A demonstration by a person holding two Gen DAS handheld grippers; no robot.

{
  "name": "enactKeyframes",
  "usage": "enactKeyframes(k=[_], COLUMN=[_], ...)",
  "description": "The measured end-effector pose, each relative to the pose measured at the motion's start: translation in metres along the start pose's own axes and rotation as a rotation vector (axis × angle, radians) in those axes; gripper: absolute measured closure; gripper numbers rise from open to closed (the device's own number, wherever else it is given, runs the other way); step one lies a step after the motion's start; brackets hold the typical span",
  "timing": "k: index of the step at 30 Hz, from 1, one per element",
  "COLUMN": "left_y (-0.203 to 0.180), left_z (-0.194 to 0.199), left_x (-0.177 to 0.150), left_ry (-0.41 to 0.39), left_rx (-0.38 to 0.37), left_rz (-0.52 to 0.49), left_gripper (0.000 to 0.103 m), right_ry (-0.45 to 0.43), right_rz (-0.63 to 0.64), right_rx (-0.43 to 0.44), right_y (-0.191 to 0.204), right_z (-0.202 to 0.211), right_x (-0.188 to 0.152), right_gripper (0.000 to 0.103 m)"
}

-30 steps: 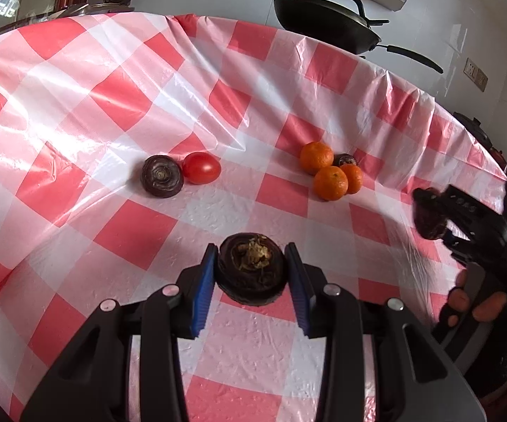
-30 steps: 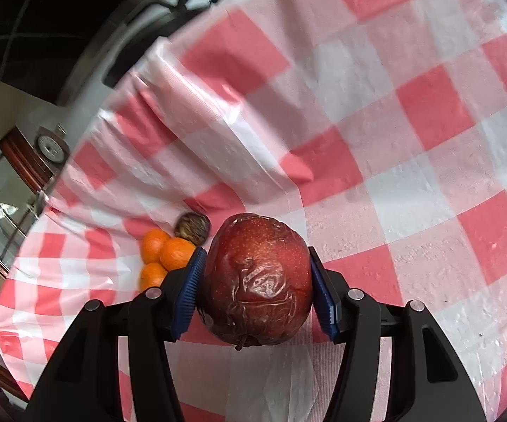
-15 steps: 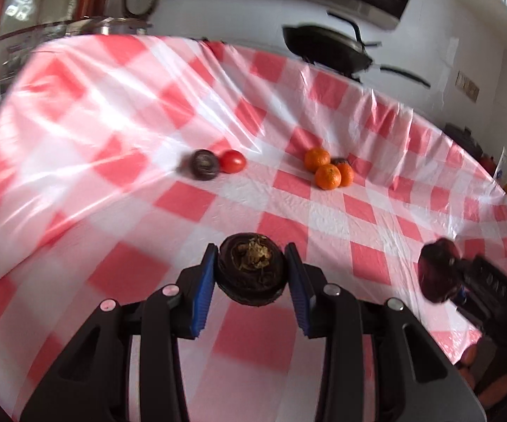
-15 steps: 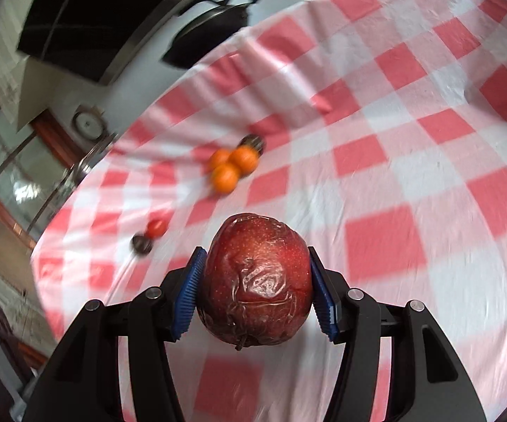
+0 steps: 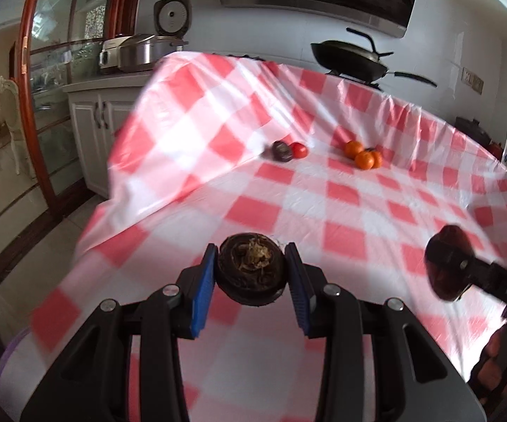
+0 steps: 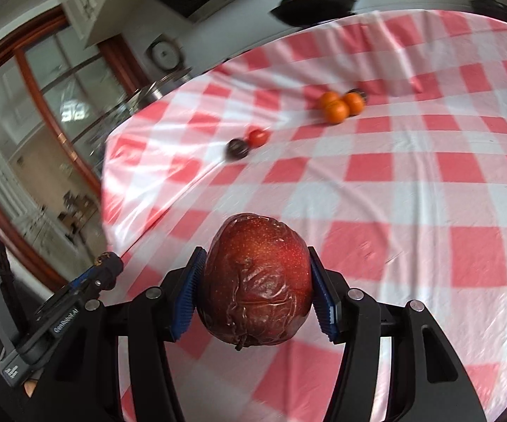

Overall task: Organize fruits
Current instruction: 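Carry the dark red and brown fruits over the white box and open both tools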

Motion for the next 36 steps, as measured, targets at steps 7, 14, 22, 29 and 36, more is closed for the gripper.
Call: enactKeyframes(k=[7, 14, 22, 29, 36], left_y=[0.046, 0.093, 0.161, 0.23, 0.269], left_z=[0.023, 0.05, 0.083, 0.078, 0.033], left_x=[-0.028, -0.045, -0.077, -0.118, -0.166], left_ry=[0.023, 0.013, 0.017, 0.102, 0.295], left_rx=[0.063, 0.126, 0.222, 0.316, 0.365], left_rz=[0.01, 0.053, 0.158, 0.281, 0.352], left_gripper=[0.064, 0.064, 0.064, 0.064, 0.064], right_ry=[0.075, 0.158, 0.264, 0.434, 0.606], right_rz=[0.135, 0.331, 0.655, 0.872, 1.007], right_rx=[0.062, 0.156, 0.354, 0.426, 0.331], right_y=[0.053, 0.127, 0.22, 0.262, 0.272], right_z=[-0.001, -0.007, 0.0, -0.02, -0.066], right_x=[-0.034, -0.076, -0.148, -0.221, -0.275], right_gripper=[0.047, 0.047, 0.047, 0.048, 0.048])
Point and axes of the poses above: each gripper's, at about its wrist camera, not at the fingertips, and z roughly against the way its jaws point, y to its left, x to its top, the point moved 5 cm from there along -z, roughly the way its jaws point, and after that the axes turned 2 degrees about z, right-handed, at the moved point
